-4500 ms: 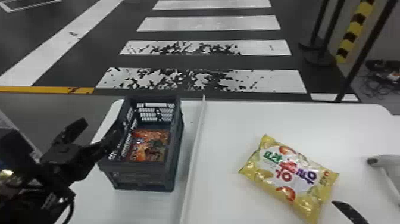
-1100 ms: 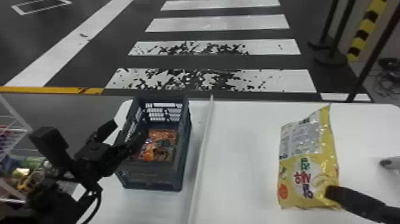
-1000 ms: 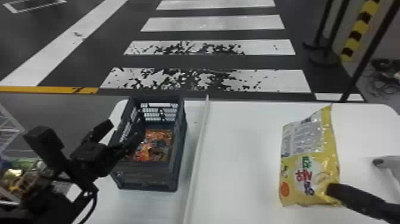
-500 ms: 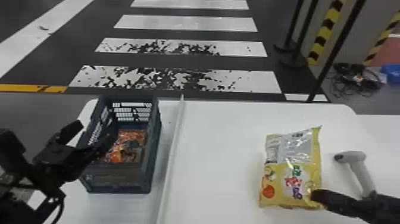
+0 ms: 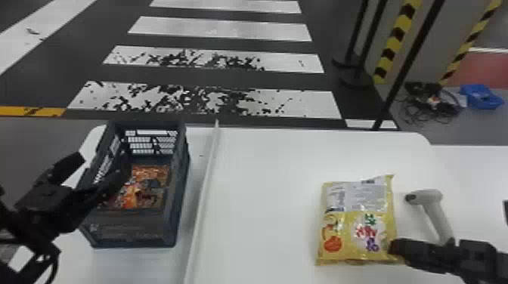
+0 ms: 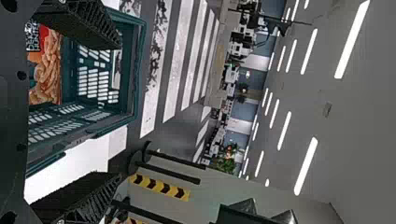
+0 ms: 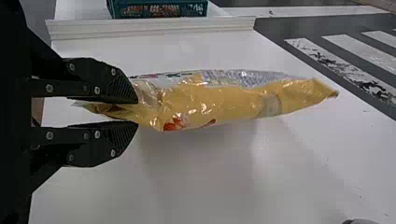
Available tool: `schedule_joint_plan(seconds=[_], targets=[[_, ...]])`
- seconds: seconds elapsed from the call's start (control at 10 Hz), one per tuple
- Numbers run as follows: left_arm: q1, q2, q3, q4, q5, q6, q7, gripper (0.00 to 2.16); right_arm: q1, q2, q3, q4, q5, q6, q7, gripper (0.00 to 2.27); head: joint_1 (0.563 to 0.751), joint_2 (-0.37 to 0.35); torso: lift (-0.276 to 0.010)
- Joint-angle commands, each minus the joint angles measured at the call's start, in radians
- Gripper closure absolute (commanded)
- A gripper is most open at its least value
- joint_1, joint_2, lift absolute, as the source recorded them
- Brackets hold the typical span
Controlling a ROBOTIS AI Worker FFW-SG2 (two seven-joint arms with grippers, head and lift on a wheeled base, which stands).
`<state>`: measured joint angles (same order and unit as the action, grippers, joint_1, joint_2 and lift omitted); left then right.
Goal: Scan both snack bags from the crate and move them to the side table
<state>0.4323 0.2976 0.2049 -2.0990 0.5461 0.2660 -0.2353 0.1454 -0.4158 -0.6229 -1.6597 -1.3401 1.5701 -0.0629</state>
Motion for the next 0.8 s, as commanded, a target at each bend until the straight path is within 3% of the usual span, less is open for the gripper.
schedule_joint_plan(seconds=[0.0,0.3,0.5,0.6,0.7], targets=[[0.003,0.0,0.001,-0.001,0.0,0.0,-0.004,0.02,0.003,-0.003,0.011,-0.052,0.088,0.002,0.002,0.0,0.695,-0.066,-0.095],[0.017,0.005,0.007,-0.01,0.0,0.0,-0.007,0.02,0.022,-0.026,0.104,-0.152,0.305,-0.098,0.049,0.0,0.695,-0.091,-0.095],[0.032,0.006,0.022,-0.021,0.0,-0.003,-0.007,0.02,0.057,-0.024,0.158,-0.249,0.418,-0.242,0.17,0.07,0.695,-0.108,-0.095],[0.037,0.008,0.027,-0.022,0.002,-0.003,-0.006,0.02,0.072,-0.012,0.204,-0.311,0.506,-0.347,0.256,0.33,0.695,-0.093,-0.095],[0.04,0.009,0.027,-0.022,0.002,-0.003,-0.006,0.02,0.074,0.014,0.256,-0.362,0.605,-0.387,0.302,1.34,0.695,-0.082,-0.095]])
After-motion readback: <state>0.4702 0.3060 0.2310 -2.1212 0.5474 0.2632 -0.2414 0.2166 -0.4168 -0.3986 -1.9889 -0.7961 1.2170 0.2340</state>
